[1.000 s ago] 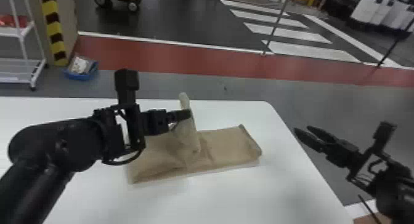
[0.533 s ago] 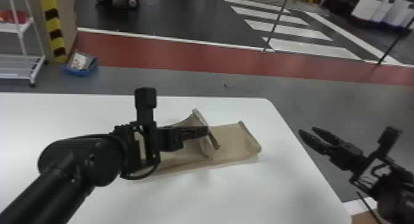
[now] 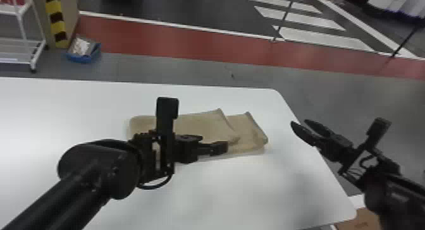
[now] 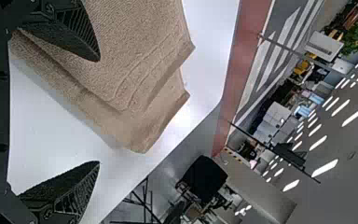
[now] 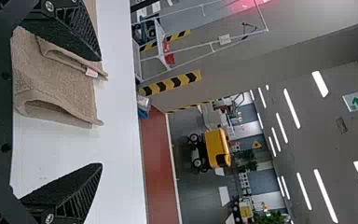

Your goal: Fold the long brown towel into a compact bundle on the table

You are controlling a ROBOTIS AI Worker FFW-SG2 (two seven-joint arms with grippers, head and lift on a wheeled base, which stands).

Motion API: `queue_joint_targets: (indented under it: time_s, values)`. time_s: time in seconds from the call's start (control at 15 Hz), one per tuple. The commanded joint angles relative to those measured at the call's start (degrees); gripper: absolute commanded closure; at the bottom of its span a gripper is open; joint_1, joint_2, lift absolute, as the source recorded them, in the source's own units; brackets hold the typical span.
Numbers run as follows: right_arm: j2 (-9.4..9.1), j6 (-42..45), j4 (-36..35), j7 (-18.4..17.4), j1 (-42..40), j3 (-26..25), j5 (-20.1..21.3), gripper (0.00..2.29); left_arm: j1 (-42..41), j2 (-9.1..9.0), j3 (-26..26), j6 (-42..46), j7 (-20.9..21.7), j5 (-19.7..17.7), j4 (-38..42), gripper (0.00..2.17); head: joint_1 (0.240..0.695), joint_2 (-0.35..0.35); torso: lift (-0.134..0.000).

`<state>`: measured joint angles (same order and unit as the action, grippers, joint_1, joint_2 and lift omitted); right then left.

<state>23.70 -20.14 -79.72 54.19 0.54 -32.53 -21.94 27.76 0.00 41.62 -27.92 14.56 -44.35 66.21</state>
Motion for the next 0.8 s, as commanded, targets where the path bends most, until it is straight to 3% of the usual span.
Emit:
queue_joint_targets:
  time_s: [0.0, 0.13, 0.2, 0.33, 0.47, 0.53, 0.73]
  values:
    - [-1.03, -4.61, -1.49, -3.21, 1.48, 3.17, 1.64, 0.19, -2.71, -0.15, -4.1, -5.09, -0.23, 8.4, 8.94, 0.07, 0.695, -0.35, -0.123]
    - [-2.79, -12.52, -4.3, -8.05, 3.85, 6.6, 4.1, 0.29, -2.01, -0.15, -6.38, -4.21, -1.55, 9.64, 12.8, 0.08, 0.694, -0.35, -0.123]
    - [-3.84, -16.39, -4.83, -10.33, 5.78, 7.92, 5.51, 0.29, -2.27, 0.97, -8.31, -3.51, -1.55, 10.87, 14.04, 0.08, 0.688, -0.35, -0.123]
    - [-6.83, -23.77, -4.92, -13.5, 10.71, 10.82, 11.31, 0.29, -4.12, 7.03, -11.65, 0.36, -1.55, 13.94, 17.46, 0.08, 0.673, -0.35, -0.123]
    - [-8.32, -26.41, -4.83, -13.94, 14.66, 13.63, 15.88, 0.29, -6.32, 11.95, -13.5, 6.87, -1.9, 16.58, 19.66, 0.08, 0.67, -0.35, -0.123]
    - [-8.32, -27.11, -4.13, -14.02, 16.51, 15.57, 16.84, 0.29, -7.28, 13.62, -15.78, 8.1, -1.64, 16.14, 20.01, 0.08, 0.669, -0.35, -0.123]
    - [-9.38, -32.38, -2.46, -15.78, 19.85, 19.52, 22.91, 0.3, -11.77, 15.82, -21.94, 11.96, -0.85, 15.79, 22.38, 0.08, 0.657, -0.307, -0.123]
